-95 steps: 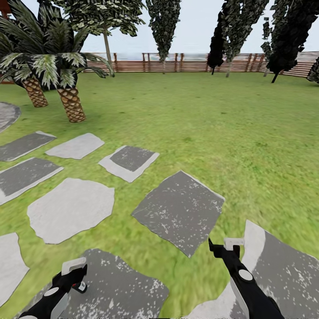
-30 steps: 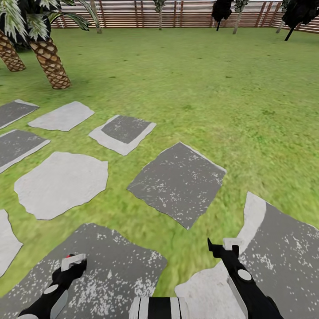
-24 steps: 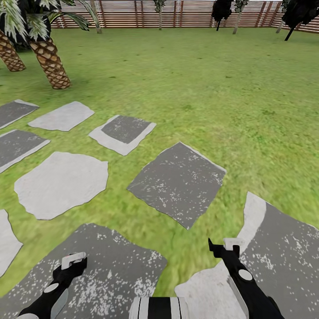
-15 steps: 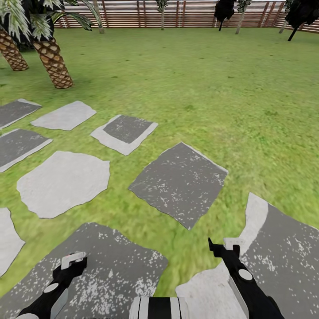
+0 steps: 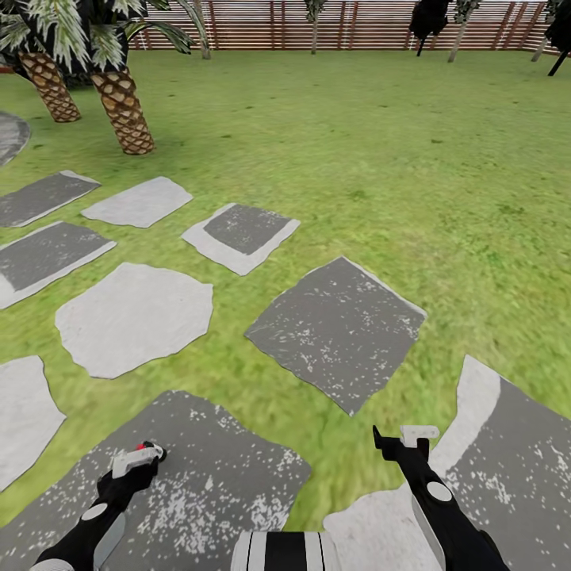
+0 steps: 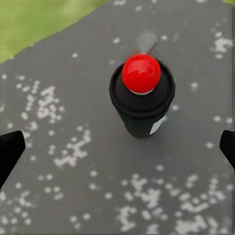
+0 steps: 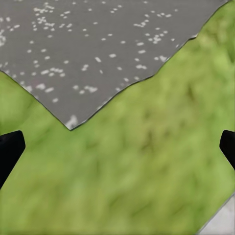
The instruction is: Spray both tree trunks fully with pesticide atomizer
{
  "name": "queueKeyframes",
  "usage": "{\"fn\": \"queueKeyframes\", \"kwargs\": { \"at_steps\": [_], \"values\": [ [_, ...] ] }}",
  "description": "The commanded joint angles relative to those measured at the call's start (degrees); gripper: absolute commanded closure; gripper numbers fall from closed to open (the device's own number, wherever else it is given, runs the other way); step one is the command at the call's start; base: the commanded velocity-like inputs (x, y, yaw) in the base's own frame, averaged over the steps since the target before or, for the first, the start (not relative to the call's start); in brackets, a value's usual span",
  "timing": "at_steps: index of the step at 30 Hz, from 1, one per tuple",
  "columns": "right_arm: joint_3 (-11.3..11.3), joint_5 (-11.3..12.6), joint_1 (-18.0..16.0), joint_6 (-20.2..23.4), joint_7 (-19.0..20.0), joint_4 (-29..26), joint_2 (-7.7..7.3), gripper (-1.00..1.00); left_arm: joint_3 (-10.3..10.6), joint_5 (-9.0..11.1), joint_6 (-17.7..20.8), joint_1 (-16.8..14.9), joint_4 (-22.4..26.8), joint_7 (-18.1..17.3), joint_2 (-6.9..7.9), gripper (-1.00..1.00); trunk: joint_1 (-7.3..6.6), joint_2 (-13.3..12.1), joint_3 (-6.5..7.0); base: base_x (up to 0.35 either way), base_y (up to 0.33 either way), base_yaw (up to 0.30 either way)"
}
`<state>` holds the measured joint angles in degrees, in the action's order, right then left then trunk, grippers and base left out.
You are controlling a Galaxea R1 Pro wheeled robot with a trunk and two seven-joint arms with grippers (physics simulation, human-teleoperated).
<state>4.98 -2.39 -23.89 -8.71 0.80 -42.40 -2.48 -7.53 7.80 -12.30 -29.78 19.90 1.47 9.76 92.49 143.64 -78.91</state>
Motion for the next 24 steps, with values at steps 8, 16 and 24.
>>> {"fn": "queueKeyframes", "kwargs": {
  "at_steps": [8, 16, 24],
  "values": [
    [0.1, -0.2, 0.0, -0.2, 0.1, 0.0, 0.09, -1.0, 0.2, 2.6, 0.1, 0.0, 1.8, -0.3, 0.2, -1.0, -0.01, 0.0, -0.03, 0.0, 0.0, 0.002],
    [0.1, -0.2, 0.0, -0.2, 0.1, 0.0, 0.11, -1.0, 0.1, 3.0, -0.1, 0.0, 1.9, -0.3, 0.09, -1.0, -0.01, 0.0, -0.03, 0.0, 0.0, 0.0],
    [0.1, -0.2, 0.0, -0.2, 0.0, -0.1, 0.11, -1.0, 0.2, 2.9, -0.1, 0.0, 1.9, -0.3, 0.0, -1.0, -0.01, 0.0, -0.17, 0.0, 0.0, 0.069]
  ]
}}
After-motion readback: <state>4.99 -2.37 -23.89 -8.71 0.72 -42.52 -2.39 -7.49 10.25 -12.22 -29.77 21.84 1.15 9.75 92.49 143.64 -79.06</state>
